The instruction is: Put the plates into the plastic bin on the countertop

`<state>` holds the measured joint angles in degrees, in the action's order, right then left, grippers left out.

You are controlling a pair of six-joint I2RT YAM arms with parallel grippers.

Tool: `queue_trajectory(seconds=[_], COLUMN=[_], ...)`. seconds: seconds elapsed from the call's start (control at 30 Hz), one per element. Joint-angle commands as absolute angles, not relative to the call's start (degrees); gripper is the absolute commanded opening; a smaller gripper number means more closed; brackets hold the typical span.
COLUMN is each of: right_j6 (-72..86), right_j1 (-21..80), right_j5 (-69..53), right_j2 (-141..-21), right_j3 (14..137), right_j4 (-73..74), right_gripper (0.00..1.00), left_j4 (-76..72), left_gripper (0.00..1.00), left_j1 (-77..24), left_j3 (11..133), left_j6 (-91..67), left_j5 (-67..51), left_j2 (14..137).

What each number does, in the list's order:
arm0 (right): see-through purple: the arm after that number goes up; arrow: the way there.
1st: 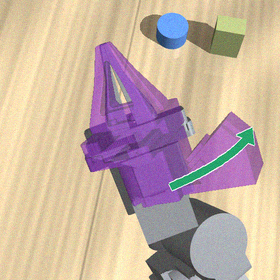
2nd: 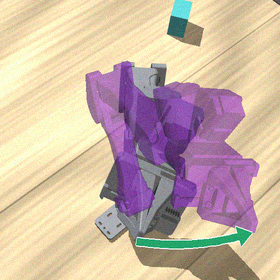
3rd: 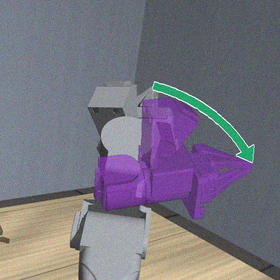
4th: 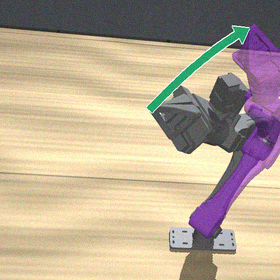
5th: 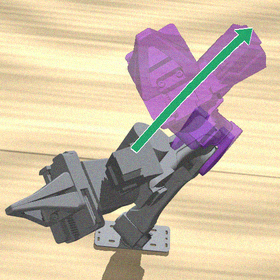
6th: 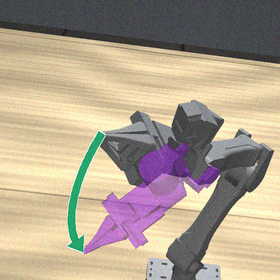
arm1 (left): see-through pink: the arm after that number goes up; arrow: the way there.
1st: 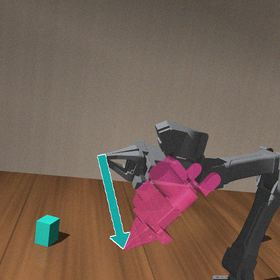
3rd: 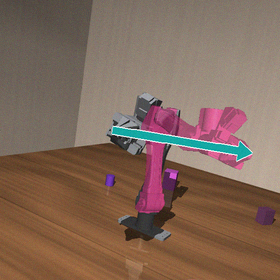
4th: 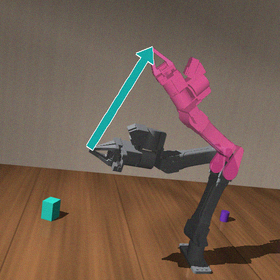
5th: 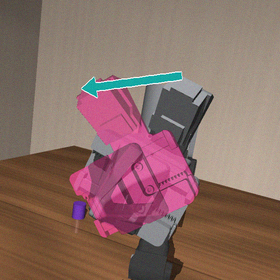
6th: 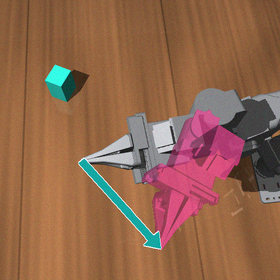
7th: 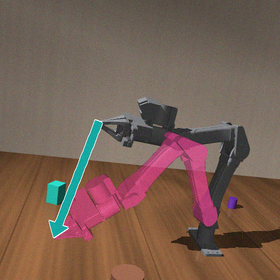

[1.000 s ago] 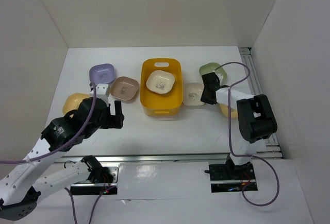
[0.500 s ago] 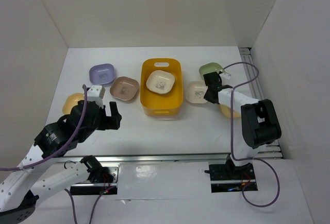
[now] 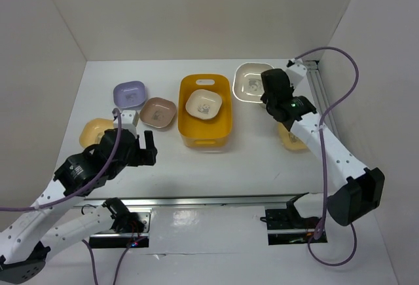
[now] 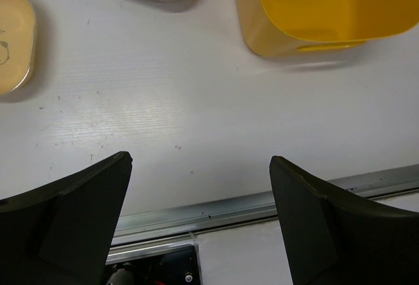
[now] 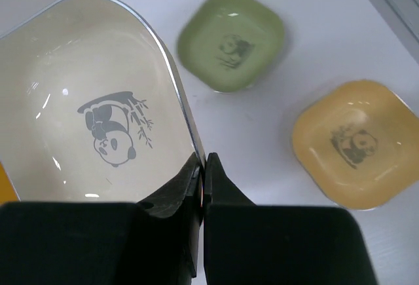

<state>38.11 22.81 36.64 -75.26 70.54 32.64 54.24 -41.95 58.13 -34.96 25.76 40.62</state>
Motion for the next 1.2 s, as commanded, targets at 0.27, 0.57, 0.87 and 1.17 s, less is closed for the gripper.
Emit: queue_trajectory(seconds=[0.27,0.57,0.87,1.17], right_j6=[48.8,67.1,67.7,59.9], right_j1=[35.9,39.6,39.6,40.8], right_j5=[39.8,45.7,43.8,41.9], right_j2=[-92.5,-110.0,-113.2,-115.1], right_j3=[89.2,101.3,101.9,106.2], right_j4=[35.9,49.4,46.8,42.6], right_gripper=[0.00,0.00,0.02,0.66], left_j4=[49.8,49.3,49.3,49.3], left_gripper=[1.00,1.00,1.00,1.00], left_j1=[-38.1,-38.1,-38.1,-38.1], left_j3=[57.0,56.5,56.5,56.0], left_j6=[-35.5,-35.5,-35.5,-35.5], left_j5=[25.0,24.4,24.4,24.4], left_j2=[44.3,43.8,43.8,43.8])
